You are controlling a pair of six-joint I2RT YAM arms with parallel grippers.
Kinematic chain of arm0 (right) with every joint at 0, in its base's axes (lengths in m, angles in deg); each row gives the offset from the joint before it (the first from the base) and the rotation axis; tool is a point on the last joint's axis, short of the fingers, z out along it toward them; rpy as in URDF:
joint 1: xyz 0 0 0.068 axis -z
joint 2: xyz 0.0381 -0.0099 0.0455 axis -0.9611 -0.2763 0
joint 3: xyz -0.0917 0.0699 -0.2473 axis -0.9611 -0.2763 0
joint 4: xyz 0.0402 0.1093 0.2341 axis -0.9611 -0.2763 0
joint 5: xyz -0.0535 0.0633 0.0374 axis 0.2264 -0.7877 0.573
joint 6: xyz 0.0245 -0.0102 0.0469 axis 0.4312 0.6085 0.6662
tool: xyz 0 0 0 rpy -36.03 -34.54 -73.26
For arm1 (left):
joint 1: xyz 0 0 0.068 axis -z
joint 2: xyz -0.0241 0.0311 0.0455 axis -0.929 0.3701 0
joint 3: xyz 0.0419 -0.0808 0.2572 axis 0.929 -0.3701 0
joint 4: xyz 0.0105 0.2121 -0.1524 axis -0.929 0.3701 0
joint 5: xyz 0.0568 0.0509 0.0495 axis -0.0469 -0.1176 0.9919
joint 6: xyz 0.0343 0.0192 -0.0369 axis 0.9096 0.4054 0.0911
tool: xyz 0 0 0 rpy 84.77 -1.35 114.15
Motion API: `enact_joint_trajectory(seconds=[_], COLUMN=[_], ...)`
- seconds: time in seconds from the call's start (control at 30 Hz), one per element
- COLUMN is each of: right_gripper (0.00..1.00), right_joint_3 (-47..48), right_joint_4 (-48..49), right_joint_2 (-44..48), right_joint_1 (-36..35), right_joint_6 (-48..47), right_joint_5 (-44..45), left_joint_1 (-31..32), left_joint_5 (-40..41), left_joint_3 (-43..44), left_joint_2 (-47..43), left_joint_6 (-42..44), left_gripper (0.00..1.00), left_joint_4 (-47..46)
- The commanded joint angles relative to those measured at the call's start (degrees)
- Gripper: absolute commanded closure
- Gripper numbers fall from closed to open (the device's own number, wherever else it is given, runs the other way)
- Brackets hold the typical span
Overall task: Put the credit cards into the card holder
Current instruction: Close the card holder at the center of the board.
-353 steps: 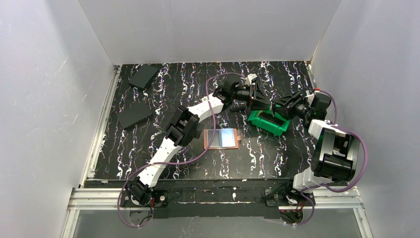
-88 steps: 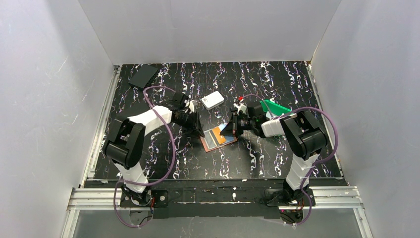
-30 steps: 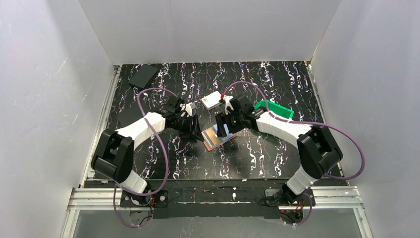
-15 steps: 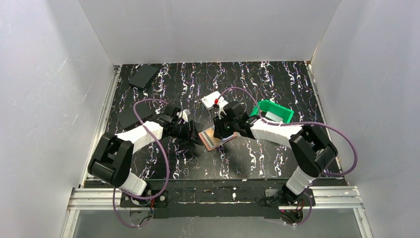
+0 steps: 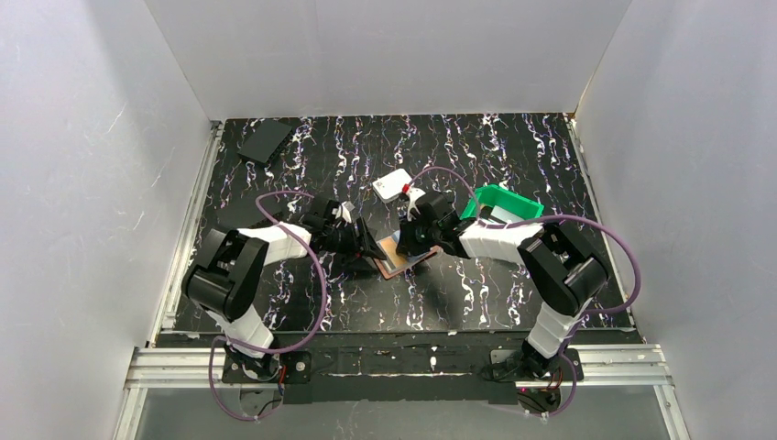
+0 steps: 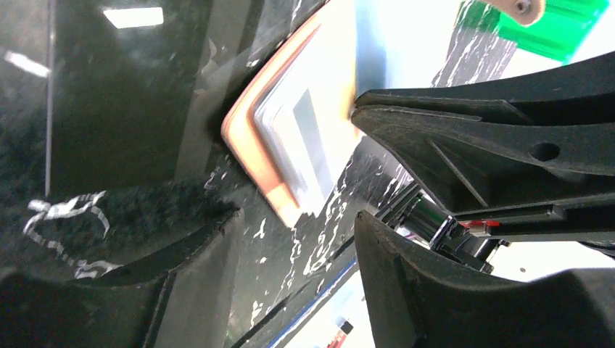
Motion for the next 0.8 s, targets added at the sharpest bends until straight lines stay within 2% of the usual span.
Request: enact_joint_trajectory(seconds=[0.0,0.23,0.43,0.53,0.63,0.77], right_gripper=[0.82,0.84,0.84,0.83,0.83,0.82], right_joint_3=[-2.97,-4.66,-5.9,-7.23,-8.17,-9.22], right_joint_4=[4.85,6.77,10.39,14.08,17.06,19.78], right_joint_2=[-1.44,-2.42,-3.25,-3.39,-3.24,-2.1], right_joint_1=[1.72,2.91,3.39,3.39,3.4,3.32], right_joint_6=[3.63,4.94,7.64,11.46,14.36,17.25], right_joint_5=[-1.74,-4.21,-9.27,-12.84,-15.42,-17.11], left_joint_1=[0.1,0.56,1.32,1.46,1.42,1.49], left_joint_5=[0.8,-2.5,-1.87,-0.8,0.43,3.31], left_joint_3=[1.98,0.94,0.11,0.03,-0.43,-1.68], left_joint_2=[3.16,6.16,1.49,-0.66,-2.01,-5.33], left_joint_6=[0.73,-3.13,-5.06,-6.02,-7.12,-6.82], left_gripper=[0.43,0.45,0.47,0.53,0.66,0.75], left_joint_4=[-1.73,-12.48,-16.59,-16.72,-16.64,-14.43])
